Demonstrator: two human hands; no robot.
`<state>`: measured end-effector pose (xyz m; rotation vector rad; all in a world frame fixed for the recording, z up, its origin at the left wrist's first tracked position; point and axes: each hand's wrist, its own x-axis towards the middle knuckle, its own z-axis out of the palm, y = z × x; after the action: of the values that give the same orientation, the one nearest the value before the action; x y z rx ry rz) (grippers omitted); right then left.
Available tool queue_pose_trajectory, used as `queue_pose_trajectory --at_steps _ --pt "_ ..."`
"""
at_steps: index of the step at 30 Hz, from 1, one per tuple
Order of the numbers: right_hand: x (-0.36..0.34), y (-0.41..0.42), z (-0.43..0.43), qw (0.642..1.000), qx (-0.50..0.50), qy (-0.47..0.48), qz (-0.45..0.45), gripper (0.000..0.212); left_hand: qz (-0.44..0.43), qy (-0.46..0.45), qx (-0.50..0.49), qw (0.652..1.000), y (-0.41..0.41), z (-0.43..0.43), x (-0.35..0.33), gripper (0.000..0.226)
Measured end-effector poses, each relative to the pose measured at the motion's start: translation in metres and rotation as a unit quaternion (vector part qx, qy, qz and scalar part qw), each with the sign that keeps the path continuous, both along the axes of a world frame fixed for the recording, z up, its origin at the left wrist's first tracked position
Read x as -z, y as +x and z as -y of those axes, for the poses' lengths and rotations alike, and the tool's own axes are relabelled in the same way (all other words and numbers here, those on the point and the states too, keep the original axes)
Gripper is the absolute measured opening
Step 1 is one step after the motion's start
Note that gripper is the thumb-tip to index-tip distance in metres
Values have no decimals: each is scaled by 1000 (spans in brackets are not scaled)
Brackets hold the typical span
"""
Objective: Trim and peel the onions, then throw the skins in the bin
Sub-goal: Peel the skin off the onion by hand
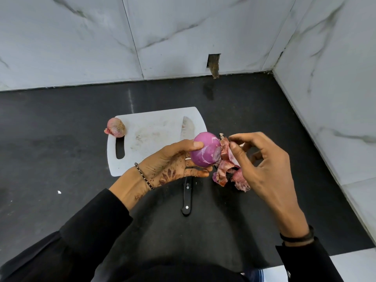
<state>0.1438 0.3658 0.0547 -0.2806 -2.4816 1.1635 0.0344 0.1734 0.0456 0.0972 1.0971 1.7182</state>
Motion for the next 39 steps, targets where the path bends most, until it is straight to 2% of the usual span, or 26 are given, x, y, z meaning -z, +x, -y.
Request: queue_pose_trajectory --at_steps 4,7,12,17,22,24,27,29,34,36,39 --pt "-14 4 5 996 -42 -80 -21 14 -16 0 1 1000 1 1 2 105" --pt "-26 5 9 991 -102 -75 -48 15 -26 -7 3 1000 1 1 3 107" --pt "-27 2 4 979 -158 95 -88 24 -42 -27 7 999 2 0 0 101" --pt "-25 0 1 959 -147 206 -126 19 -80 -74 7 994 0 -1 -1 103" --pt "-26 -6 7 933 -141 322 -85 24 -97 -106 16 989 1 -2 1 101" --pt "-24 -8 12 945 -118 297 -69 22 -100 -109 12 989 1 -3 2 95" --pt "-19 -8 18 965 -76 248 -39 22 -115 -86 -4 990 1 -3 1 58" --pt "-15 -8 23 971 -55 231 -17 26 -134 -73 -12 988 -1 -3 0 44" --pt "-14 -11 22 983 -12 176 47 26 -196 -52 17 979 1 -3 -2 57" --pt "-15 -11 18 993 11 97 64 17 -188 -31 21 981 4 -5 0 56" --pt "-19 -7 15 998 30 -36 34 9 -147 -3 8 989 5 -8 5 60"
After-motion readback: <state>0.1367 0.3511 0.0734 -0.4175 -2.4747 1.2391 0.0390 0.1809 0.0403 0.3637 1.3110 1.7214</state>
